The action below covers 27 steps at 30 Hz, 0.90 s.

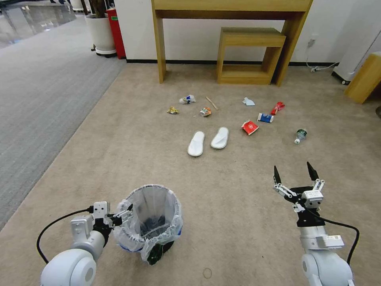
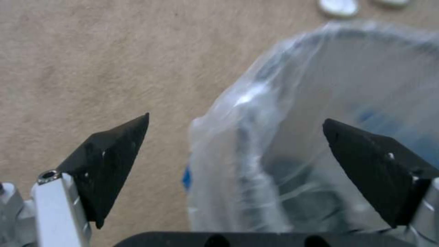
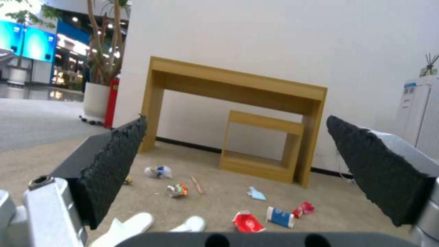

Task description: Pick up the trash bin and place the garbage on the floor into it.

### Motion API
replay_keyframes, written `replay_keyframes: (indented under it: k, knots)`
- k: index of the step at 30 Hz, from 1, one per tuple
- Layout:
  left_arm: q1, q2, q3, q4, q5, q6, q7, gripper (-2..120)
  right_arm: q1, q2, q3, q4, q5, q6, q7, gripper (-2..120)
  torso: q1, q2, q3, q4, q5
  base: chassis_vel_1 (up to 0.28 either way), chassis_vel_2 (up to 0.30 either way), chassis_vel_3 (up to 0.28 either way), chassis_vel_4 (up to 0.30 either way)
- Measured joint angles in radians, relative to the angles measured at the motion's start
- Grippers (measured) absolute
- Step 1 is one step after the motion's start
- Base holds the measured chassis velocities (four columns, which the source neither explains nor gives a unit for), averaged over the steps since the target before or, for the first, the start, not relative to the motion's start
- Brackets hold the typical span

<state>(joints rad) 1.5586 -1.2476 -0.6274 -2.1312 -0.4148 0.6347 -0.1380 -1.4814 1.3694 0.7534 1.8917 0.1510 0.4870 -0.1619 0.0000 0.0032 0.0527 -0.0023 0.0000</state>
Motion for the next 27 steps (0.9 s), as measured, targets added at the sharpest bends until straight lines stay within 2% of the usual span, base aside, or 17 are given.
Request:
replay_keyframes:
  k: [3, 10, 13, 16, 20, 23, 27]
  knots:
    - [-0.009, 0.028, 0.031, 0.048, 0.052, 0.000, 0.006, 100, 0.003, 0.002, -0.002, -0.001, -0.004, -0.003, 0.000, 100, 0.000, 0.000, 0.000, 0.0000, -0.0002, 0.000, 0.000, 0.000, 0.000]
    - [-0.031, 0.032, 0.036, 0.066, 0.033, 0.001, -0.004, 100, 0.005, 0.005, -0.004, -0.012, -0.013, -0.003, -0.001, 100, 0.000, 0.000, 0.000, 0.0000, 0.0000, 0.000, 0.000, 0.000, 0.000]
    - [-0.039, 0.031, 0.038, 0.070, 0.022, 0.006, -0.023, 100, 0.007, 0.007, -0.006, -0.013, -0.016, -0.003, -0.001, 100, 0.000, 0.000, 0.000, 0.0000, 0.0000, 0.000, 0.000, 0.000, 0.000]
    - [-0.047, 0.027, 0.045, 0.071, -0.017, 0.029, -0.078, 100, 0.010, 0.009, -0.008, -0.013, -0.018, -0.003, -0.001, 100, 0.000, 0.000, 0.000, 0.0000, -0.0001, 0.000, 0.000, 0.000, 0.000]
    - [-0.048, 0.023, 0.054, 0.063, -0.051, 0.055, -0.123, 100, 0.012, 0.009, -0.008, -0.014, -0.019, -0.004, -0.001, 100, 0.000, 0.000, 0.000, 0.0000, 0.0000, 0.000, 0.000, 0.000, 0.000]
    - [-0.048, 0.020, 0.059, 0.059, -0.057, 0.065, -0.134, 100, 0.012, 0.009, -0.007, -0.014, -0.019, -0.004, -0.001, 100, 0.000, 0.000, 0.000, 0.0000, 0.0000, 0.000, 0.000, 0.000, 0.000]
    - [-0.048, 0.019, 0.063, 0.056, -0.060, 0.073, -0.138, 94, 0.012, 0.009, -0.007, -0.015, -0.019, -0.004, -0.002, 100, 0.000, 0.000, 0.000, 0.0000, 0.0000, 0.000, 0.000, 0.000, 0.000]
